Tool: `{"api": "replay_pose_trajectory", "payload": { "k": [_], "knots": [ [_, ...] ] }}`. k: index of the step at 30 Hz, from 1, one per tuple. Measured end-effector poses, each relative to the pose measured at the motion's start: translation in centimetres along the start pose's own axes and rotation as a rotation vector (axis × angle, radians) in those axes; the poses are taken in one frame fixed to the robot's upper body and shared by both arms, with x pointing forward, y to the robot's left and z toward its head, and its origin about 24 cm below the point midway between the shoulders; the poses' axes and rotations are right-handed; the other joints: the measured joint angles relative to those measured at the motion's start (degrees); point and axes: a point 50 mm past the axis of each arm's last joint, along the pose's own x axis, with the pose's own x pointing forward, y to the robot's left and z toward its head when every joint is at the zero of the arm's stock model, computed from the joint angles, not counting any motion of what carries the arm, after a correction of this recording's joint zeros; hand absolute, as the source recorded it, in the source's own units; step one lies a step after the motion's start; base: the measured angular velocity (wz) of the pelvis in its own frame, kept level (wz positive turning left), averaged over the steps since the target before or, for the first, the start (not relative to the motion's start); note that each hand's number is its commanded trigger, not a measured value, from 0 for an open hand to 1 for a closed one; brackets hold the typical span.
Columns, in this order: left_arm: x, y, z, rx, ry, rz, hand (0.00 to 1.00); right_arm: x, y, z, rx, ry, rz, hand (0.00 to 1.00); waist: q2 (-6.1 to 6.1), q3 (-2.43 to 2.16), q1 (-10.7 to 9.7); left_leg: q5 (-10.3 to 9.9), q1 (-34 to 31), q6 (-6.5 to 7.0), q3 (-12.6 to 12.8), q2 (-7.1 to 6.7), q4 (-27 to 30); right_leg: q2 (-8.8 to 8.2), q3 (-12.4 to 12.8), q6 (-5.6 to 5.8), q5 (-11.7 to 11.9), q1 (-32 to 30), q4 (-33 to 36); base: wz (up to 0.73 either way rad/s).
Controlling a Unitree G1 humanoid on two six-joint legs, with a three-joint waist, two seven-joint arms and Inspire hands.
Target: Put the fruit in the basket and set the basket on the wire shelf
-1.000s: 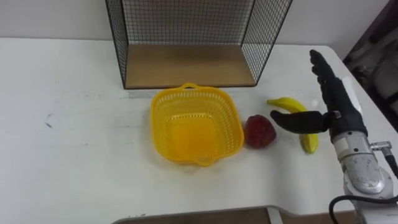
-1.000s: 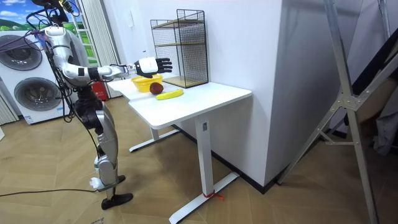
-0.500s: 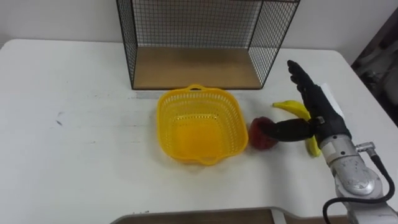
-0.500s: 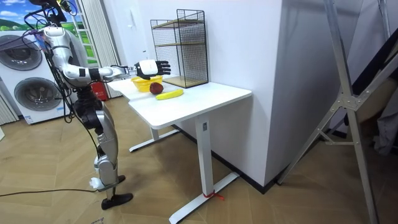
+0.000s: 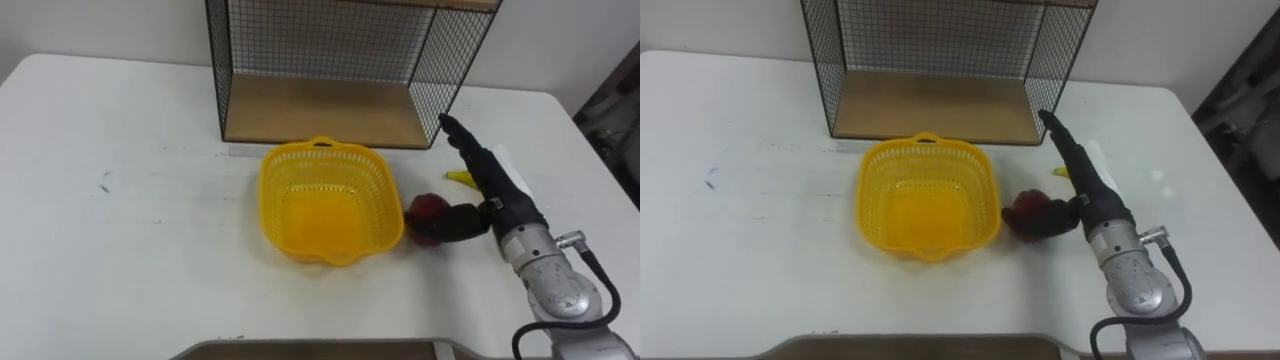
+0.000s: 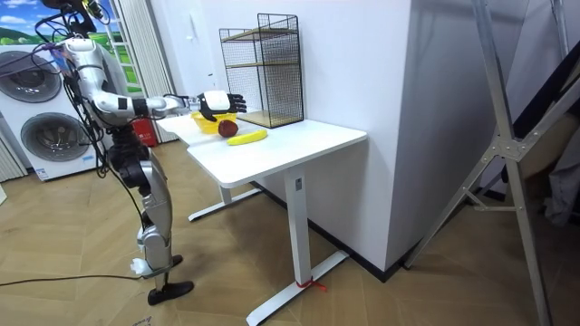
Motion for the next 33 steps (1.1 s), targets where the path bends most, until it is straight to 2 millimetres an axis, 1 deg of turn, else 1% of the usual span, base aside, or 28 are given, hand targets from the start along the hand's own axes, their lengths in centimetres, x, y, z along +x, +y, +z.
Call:
{"api": "replay_pose_trajectory", "payload": {
  "k": [2,4,6,8,10,11,14,16,21,26,33],
  "knots": [
    [0.0,0.0,-0.2,0.001,0.008,-0.002,0.0,-0.1,0.2,-0.9,0.002,0.041,0.007,0.0,0.21,0.11,0.0,0.0,-0.01,0.0,-0.16,-0.04,0.0,0.01,-0.05,0.0,0.0,0.02,0.0,0.0],
    [0.0,-0.1,-0.3,0.001,0.013,-0.002,0.0,-0.2,0.3,-1.4,0.003,0.066,0.01,0.0,0.41,0.22,-0.01,0.01,-0.03,-0.02,-0.21,-0.04,-0.06,0.02,-0.07,0.0,0.0,0.0,0.0,0.0],
    [0.0,-0.1,-0.4,0.0,0.02,-0.003,0.0,-0.3,0.3,-1.5,0.004,0.074,0.011,0.0,0.56,0.14,-0.07,0.02,-0.06,-0.03,-0.25,-0.04,-0.1,0.05,-0.08,0.0,0.0,-0.03,0.0,0.0],
    [0.0,-0.2,-0.6,0.001,0.028,-0.006,0.0,-0.3,0.3,-1.6,0.005,0.076,0.011,0.0,0.92,-0.01,-0.16,0.02,-0.02,-0.03,-0.26,-0.02,-0.11,0.07,-0.06,0.0,0.0,-0.03,-0.01,0.0],
    [0.0,-0.2,-0.6,0.003,0.029,-0.006,0.0,-0.5,0.3,-1.8,0.005,0.083,0.012,0.0,1.03,-0.25,-0.19,0.02,0.0,-0.03,-0.31,-0.03,-0.1,0.06,-0.06,0.0,0.0,-0.02,-0.01,0.0],
    [0.0,-0.2,-0.6,0.01,0.029,-0.005,0.0,-0.6,0.4,-1.9,0.005,0.09,0.014,0.0,1.07,-0.28,-0.13,0.02,0.04,-0.04,-0.35,-0.04,-0.1,0.06,-0.07,0.0,0.0,0.02,-0.02,0.0],
    [0.0,-0.2,-0.7,0.017,0.033,-0.006,0.0,-0.8,0.5,-2.1,0.007,0.096,0.015,0.0,1.08,-0.27,-0.18,0.02,0.01,-0.03,-0.38,-0.05,-0.11,0.04,-0.07,0.0,0.0,0.02,-0.07,0.0],
    [0.0,-0.2,-0.8,0.018,0.033,-0.005,0.0,-0.8,0.5,-2.1,0.007,0.099,0.015,0.0,1.26,-0.15,-0.16,0.02,0.0,-0.04,-0.38,-0.05,-0.1,0.04,-0.07,0.0,0.0,0.03,-0.07,0.0],
    [0.0,-0.2,-0.7,0.018,0.033,-0.004,0.0,-1.1,0.7,-3.1,0.011,0.142,0.023,0.0,1.4,-0.11,-0.13,0.03,-0.1,-0.04,-0.38,-0.06,-0.07,0.04,-0.09,0.0,0.0,0.0,-0.04,0.0],
    [-0.1,-0.3,-0.9,0.018,0.039,-0.006,0.0,-1.1,0.7,-3.2,0.009,0.143,0.023,0.0,1.72,-0.31,-0.26,0.03,-0.04,-0.04,-0.38,-0.06,-0.08,0.05,-0.3,0.0,0.0,0.0,0.0,0.0],
    [-0.1,-0.3,-1.0,0.018,0.046,-0.008,0.0,-1.1,0.7,-3.2,0.006,0.144,0.024,0.0,1.72,-0.35,-0.15,0.03,0.04,-0.04,-0.38,-0.09,-0.07,0.01,-0.26,0.0,0.0,0.03,-0.02,0.0]
  ]
}}
